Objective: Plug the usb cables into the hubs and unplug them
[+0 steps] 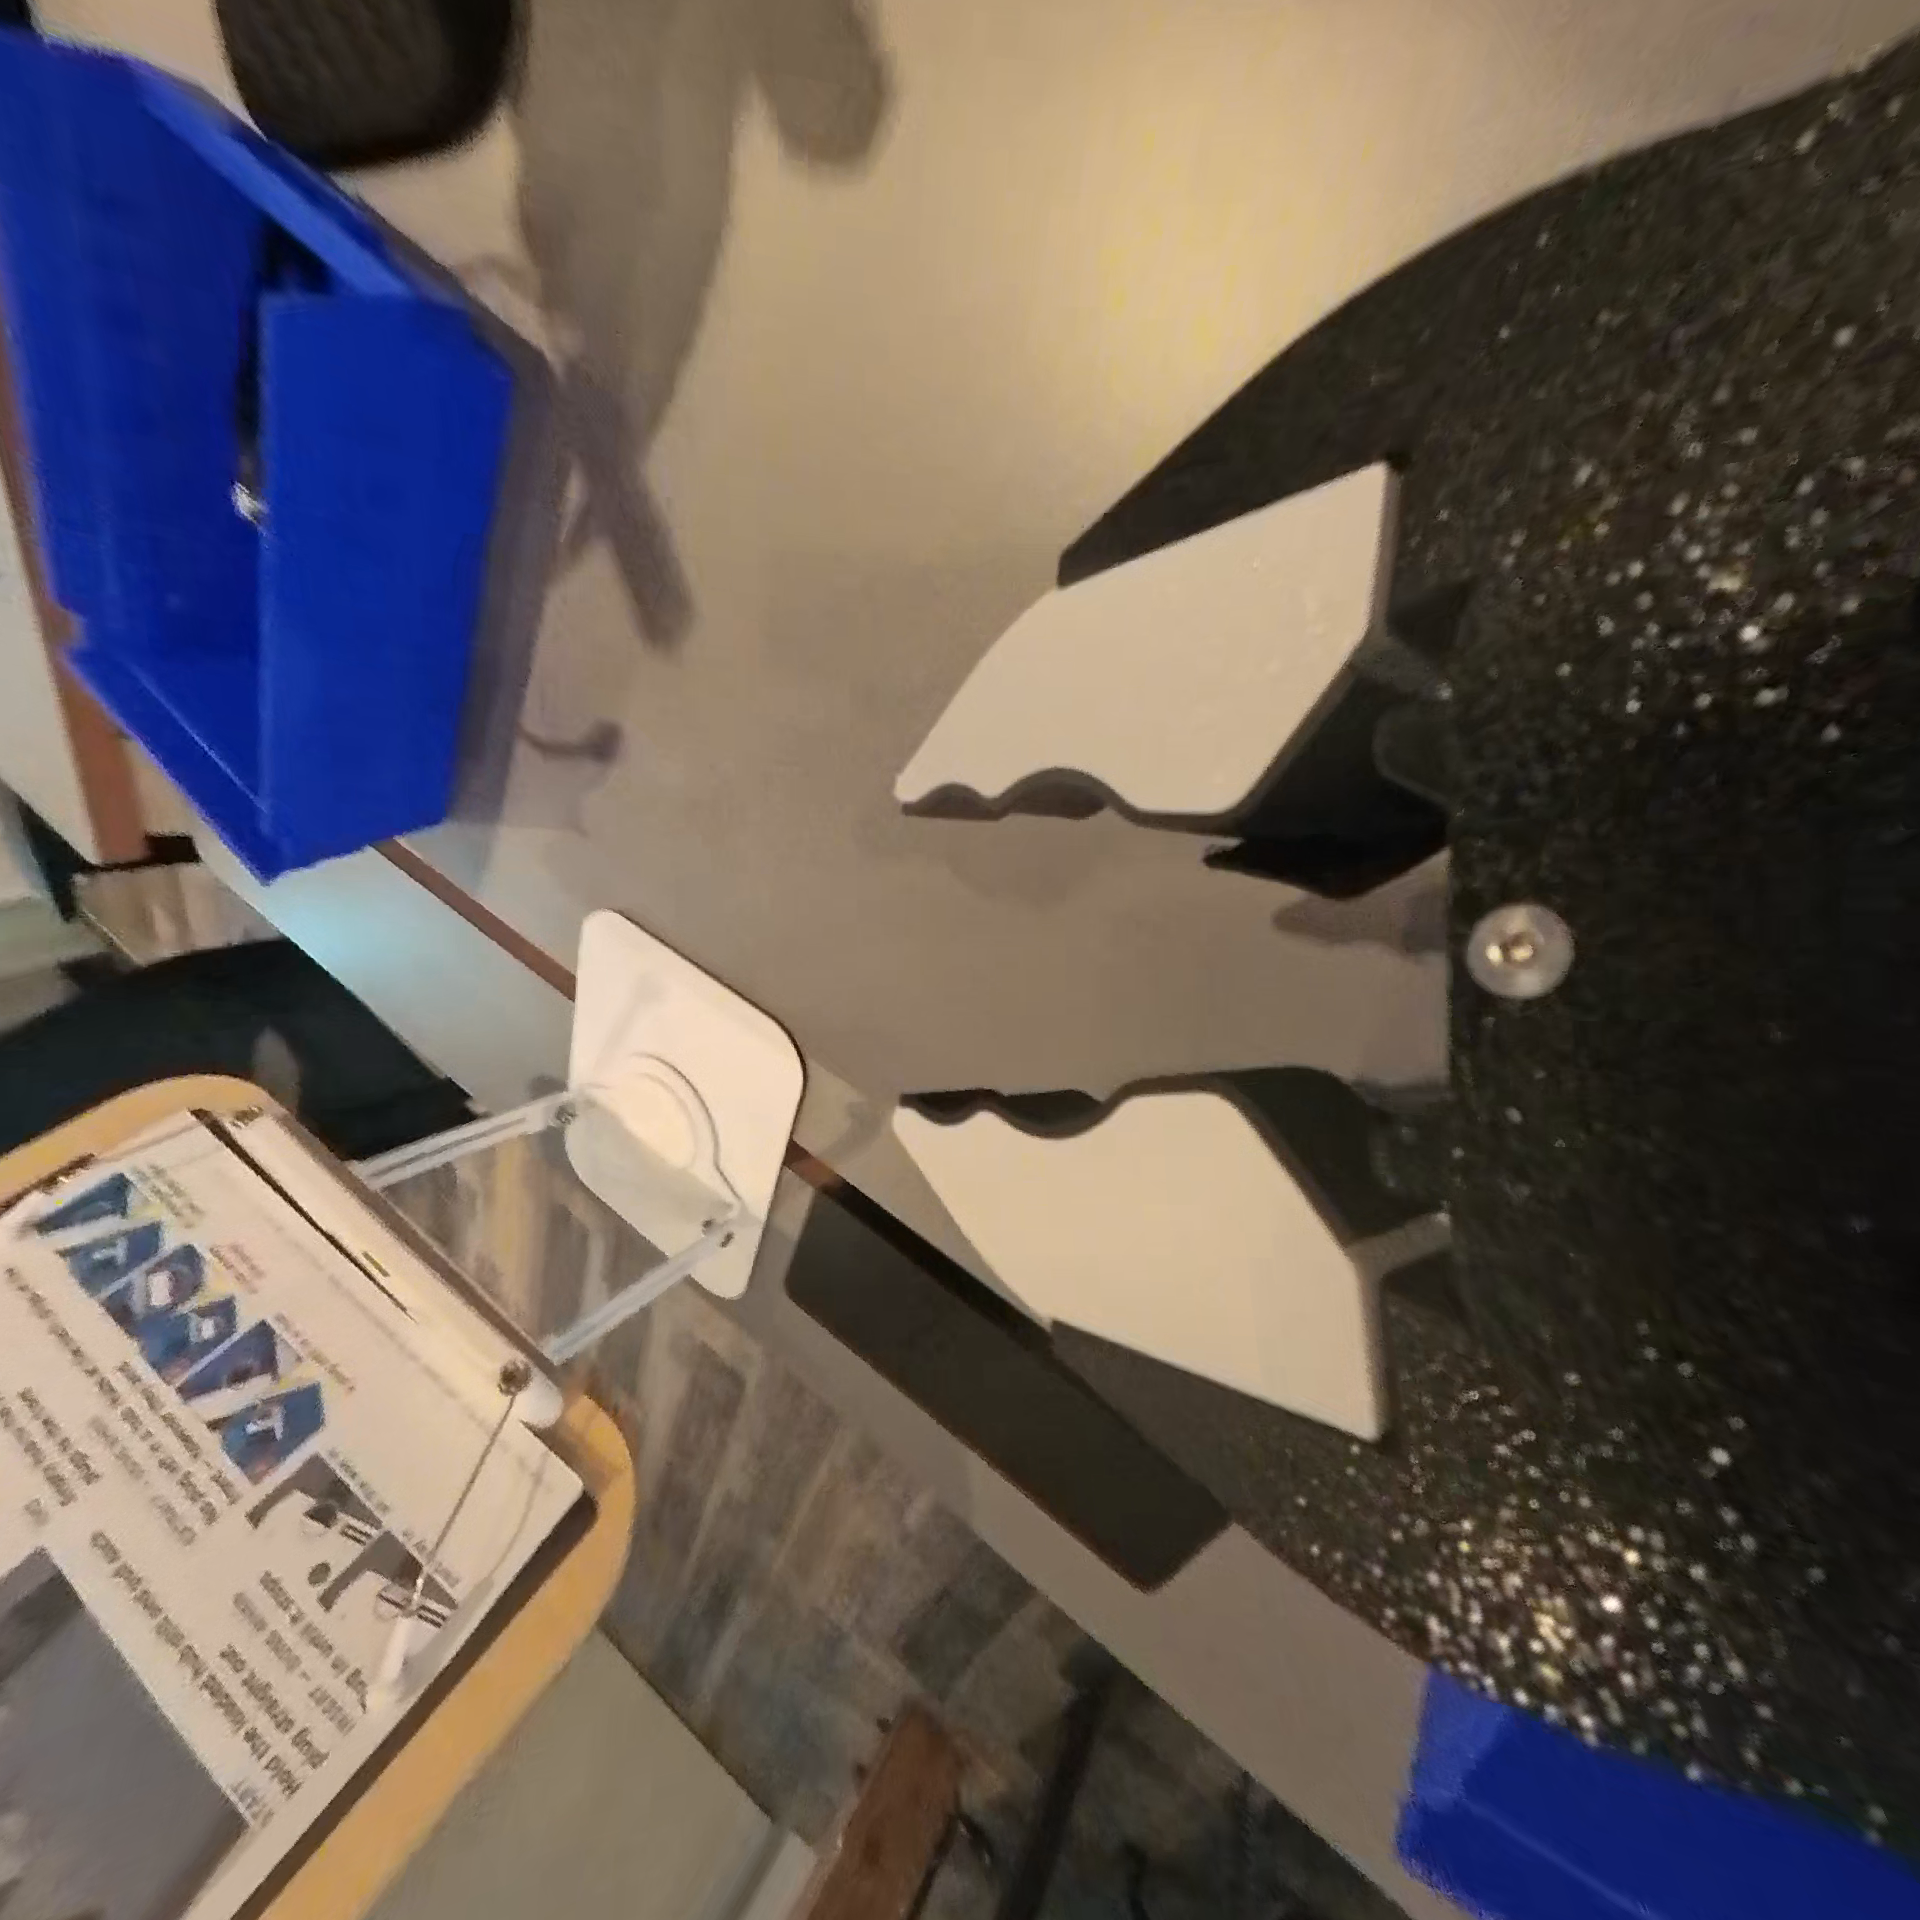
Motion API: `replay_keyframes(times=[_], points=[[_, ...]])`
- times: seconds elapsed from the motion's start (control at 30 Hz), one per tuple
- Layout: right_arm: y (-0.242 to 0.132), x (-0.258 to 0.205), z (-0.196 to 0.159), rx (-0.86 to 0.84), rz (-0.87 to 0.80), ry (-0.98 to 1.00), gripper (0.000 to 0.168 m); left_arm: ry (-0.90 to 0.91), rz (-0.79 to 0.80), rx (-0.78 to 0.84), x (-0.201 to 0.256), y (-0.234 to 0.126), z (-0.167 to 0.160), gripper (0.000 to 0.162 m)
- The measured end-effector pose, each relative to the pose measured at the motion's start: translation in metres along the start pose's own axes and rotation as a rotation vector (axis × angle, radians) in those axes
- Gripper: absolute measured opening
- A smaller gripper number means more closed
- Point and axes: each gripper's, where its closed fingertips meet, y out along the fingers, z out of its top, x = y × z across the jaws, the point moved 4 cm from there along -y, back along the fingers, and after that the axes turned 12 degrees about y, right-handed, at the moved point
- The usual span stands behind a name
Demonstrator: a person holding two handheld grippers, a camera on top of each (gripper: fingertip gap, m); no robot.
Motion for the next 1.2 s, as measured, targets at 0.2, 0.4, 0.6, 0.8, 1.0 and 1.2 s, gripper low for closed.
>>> replay_keyframes(times=[0.2,0.4,0.6,0.8,1.0,1.2], points=[[0.049,-0.007,-0.032,-0.273,-0.063,-0.284,0.011,-0.036,-0.030,-0.003,0.003,0.006,-0.004,0.052],[0.113,-0.037,-0.092,-0.425,0.052,-0.332,0.011,-0.094,-0.059,-0.004,0.001,0.007,-0.009,0.052],[0.149,-0.058,-0.120,-0.419,0.169,-0.155,0.012,-0.098,-0.068,-0.005,0.002,0.008,-0.010,0.051],[0.172,-0.059,-0.132,-0.428,0.292,0.201,0.011,-0.104,-0.074,-0.011,0.002,0.009,-0.012,0.050],[0.183,-0.054,-0.163,-0.451,0.346,0.544,0.012,-0.096,-0.085,-0.021,0.004,0.011,-0.013,0.049],[0.185,-0.040,-0.216,-0.622,0.213,0.644,0.012,-0.081,-0.104,-0.040,0.009,0.014,-0.015,0.048]])
